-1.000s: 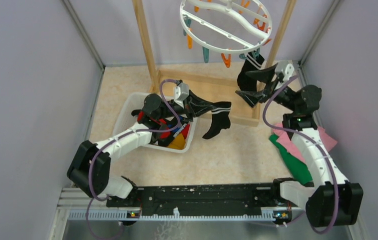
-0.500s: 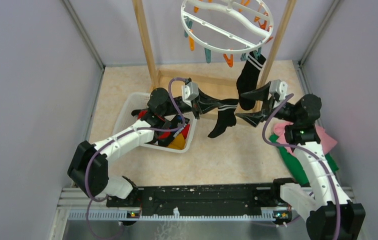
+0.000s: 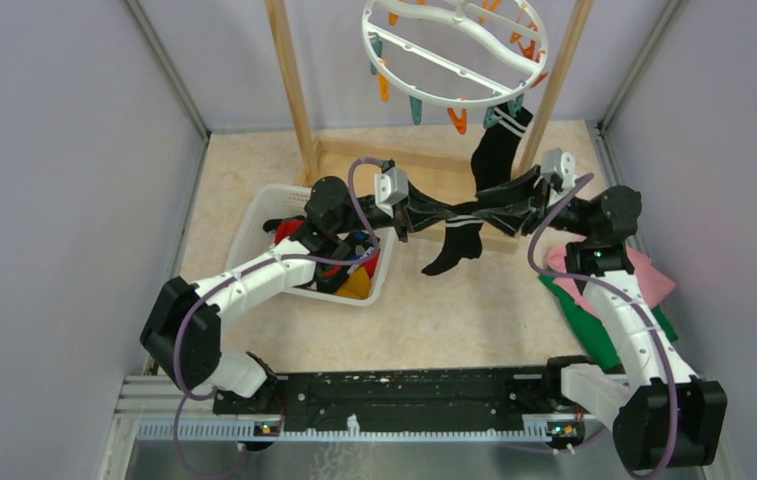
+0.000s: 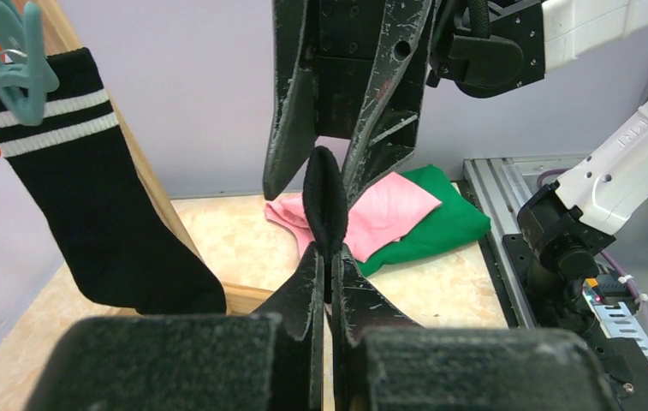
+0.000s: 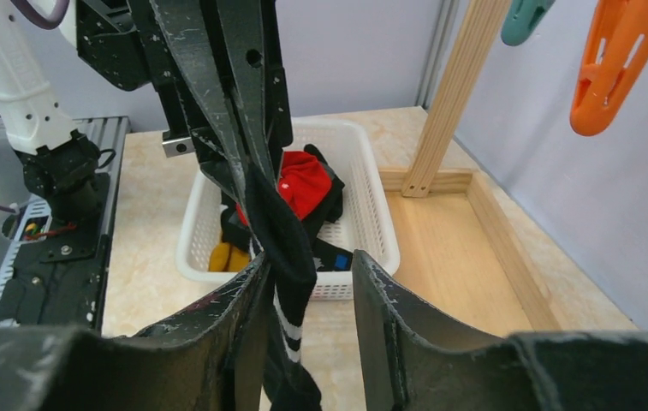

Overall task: Clip the socks to the hanger
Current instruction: Pick up the sock from the bin.

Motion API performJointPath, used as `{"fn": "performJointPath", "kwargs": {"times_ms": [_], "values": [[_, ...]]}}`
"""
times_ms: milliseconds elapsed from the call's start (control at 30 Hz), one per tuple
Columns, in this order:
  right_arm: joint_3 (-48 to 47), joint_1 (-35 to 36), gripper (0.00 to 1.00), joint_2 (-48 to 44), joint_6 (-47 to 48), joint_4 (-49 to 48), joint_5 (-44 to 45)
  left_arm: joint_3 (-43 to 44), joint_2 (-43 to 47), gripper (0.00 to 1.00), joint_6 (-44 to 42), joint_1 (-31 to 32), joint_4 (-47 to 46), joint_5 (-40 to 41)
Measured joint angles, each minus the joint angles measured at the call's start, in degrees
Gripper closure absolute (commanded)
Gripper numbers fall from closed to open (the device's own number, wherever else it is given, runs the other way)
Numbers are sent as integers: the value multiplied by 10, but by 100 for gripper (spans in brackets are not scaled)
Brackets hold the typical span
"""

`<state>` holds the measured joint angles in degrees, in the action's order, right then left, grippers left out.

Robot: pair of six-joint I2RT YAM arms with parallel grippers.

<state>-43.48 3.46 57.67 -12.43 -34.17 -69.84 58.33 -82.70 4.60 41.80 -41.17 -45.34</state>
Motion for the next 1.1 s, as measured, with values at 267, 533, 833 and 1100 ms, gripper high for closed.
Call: {"fn": "performJointPath", "kwargs": {"times_ms": [267,533,833,1100], "values": [[0,0,100,-1,-16,-20,-14,0,-1,100,6,2,-9,5],[-31,0,100,-28,116,144,19,-3,3,35,4,1,-3,30],[-49,-2,100,-70,249,286,97,-25,80,3,-35,-13,30,87],[-50,-25,100,-75,262,322,168,107,-15,32,5,10,52,110]]}}
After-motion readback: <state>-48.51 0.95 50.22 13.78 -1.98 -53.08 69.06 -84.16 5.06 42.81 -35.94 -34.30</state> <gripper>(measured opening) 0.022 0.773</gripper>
